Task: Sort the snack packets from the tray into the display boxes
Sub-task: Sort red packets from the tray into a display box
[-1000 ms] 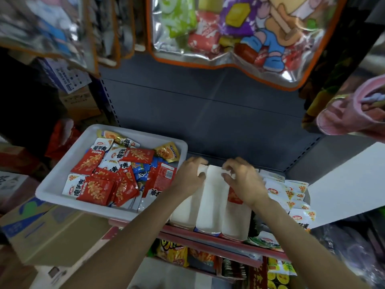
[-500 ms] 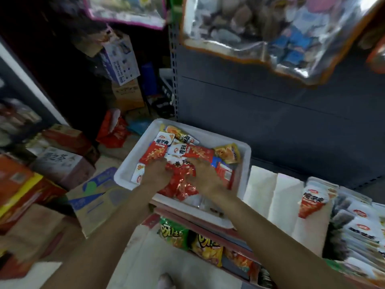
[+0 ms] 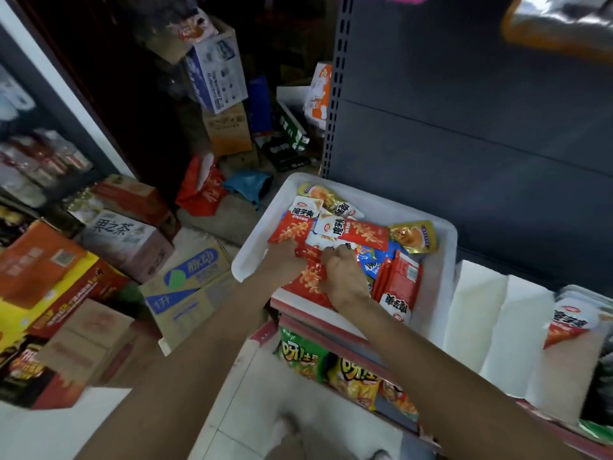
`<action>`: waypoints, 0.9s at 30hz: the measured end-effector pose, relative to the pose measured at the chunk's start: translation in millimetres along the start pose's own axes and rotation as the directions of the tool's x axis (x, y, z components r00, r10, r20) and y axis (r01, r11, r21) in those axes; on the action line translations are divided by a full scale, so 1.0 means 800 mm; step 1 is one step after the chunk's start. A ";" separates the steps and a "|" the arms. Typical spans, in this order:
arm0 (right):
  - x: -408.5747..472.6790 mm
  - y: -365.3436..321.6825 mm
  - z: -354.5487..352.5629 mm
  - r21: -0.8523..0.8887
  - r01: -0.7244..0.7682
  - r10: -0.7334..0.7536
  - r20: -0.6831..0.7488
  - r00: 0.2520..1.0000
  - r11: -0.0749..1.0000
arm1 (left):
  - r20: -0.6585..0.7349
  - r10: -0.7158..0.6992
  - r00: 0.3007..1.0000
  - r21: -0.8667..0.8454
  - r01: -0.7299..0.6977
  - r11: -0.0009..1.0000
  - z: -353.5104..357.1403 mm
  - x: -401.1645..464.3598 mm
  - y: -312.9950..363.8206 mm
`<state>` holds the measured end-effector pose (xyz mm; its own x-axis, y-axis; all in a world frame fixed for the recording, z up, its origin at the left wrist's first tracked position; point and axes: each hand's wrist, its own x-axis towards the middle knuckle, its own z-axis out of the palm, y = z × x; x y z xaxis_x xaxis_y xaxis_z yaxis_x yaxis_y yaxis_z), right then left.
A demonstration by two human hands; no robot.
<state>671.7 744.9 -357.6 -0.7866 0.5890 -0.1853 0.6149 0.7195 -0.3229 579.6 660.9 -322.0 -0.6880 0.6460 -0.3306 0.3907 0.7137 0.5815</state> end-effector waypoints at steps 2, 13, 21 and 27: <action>-0.001 0.004 -0.001 0.010 -0.005 0.006 -0.042 0.999 1.000 | -0.038 0.026 0.999 -0.031 -0.027 0.999 0.001 0.003 0.001; -0.034 0.087 -0.064 0.686 -0.045 0.174 -0.121 0.977 0.726 | -0.118 0.040 0.992 -0.303 -0.074 0.950 0.014 0.002 0.034; -0.100 0.142 -0.129 0.936 -0.039 0.209 -0.037 0.977 0.349 | -0.071 0.291 0.954 -0.592 -0.275 0.758 0.051 -0.025 0.123; -0.144 0.210 -0.195 0.758 0.132 0.245 -0.363 0.899 0.639 | 0.032 0.574 0.818 -0.435 -0.506 0.745 0.103 -0.047 0.208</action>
<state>874.4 855.3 -245.8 -0.5359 0.8394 0.0912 0.2461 0.2587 -0.9341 721.4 777.5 -274.2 -0.3190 0.9469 0.0393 0.3728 0.0873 0.9238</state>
